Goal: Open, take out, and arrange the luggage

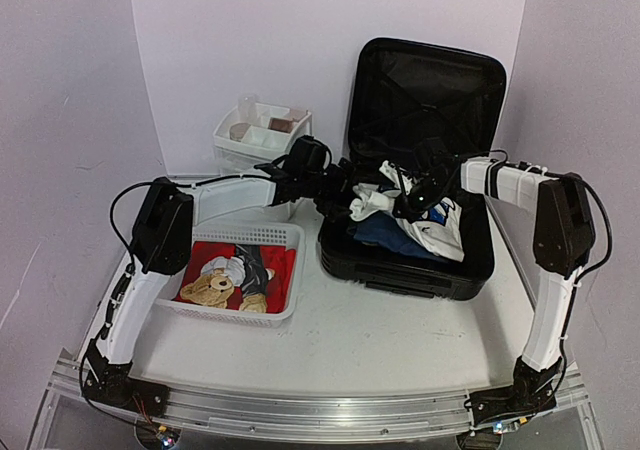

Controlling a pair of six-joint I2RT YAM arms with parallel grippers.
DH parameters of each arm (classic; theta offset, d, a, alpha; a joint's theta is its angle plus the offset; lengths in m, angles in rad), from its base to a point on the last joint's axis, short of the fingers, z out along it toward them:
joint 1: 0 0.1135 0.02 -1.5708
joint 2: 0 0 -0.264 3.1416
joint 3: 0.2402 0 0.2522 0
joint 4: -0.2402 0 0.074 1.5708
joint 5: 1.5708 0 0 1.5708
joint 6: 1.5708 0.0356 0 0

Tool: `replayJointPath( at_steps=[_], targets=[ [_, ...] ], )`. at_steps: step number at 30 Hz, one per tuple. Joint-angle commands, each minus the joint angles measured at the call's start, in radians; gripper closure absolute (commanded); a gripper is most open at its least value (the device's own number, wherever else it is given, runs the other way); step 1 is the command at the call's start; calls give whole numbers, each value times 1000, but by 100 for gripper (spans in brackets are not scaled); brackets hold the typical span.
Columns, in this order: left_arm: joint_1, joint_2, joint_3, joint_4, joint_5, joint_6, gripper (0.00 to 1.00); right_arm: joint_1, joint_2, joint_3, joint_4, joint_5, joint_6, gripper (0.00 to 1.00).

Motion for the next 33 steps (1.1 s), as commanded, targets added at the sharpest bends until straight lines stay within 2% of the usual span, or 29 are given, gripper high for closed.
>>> replayJointPath(
  at_steps=[1, 4, 8, 16, 21, 25, 30, 33],
  targets=[
    [-17, 49, 123, -131, -76, -73, 0, -6, -85, -4, 60, -43, 8, 100],
    [-30, 19, 117, -220, -166, -57, 0, -5, -95, -9, 70, -52, 10, 100],
    [-53, -46, 61, -249, -255, -21, 1, -16, -99, -13, 98, -54, 42, 100],
    [-64, 27, 109, -193, -172, -137, 0, -39, -107, -24, 132, -107, 80, 100],
    [-61, 125, 253, -138, -138, -126, 0, -40, -114, -32, 133, -138, 71, 100],
    [-58, 138, 246, -64, -131, -153, 0, -38, -121, -49, 133, -140, 52, 100],
    [-52, 153, 264, -48, -129, -177, 1, -39, -125, -73, 132, -156, 20, 100],
    [-54, 102, 195, -42, -151, -182, 2, -37, -126, -83, 132, -154, 12, 100]
  ],
)
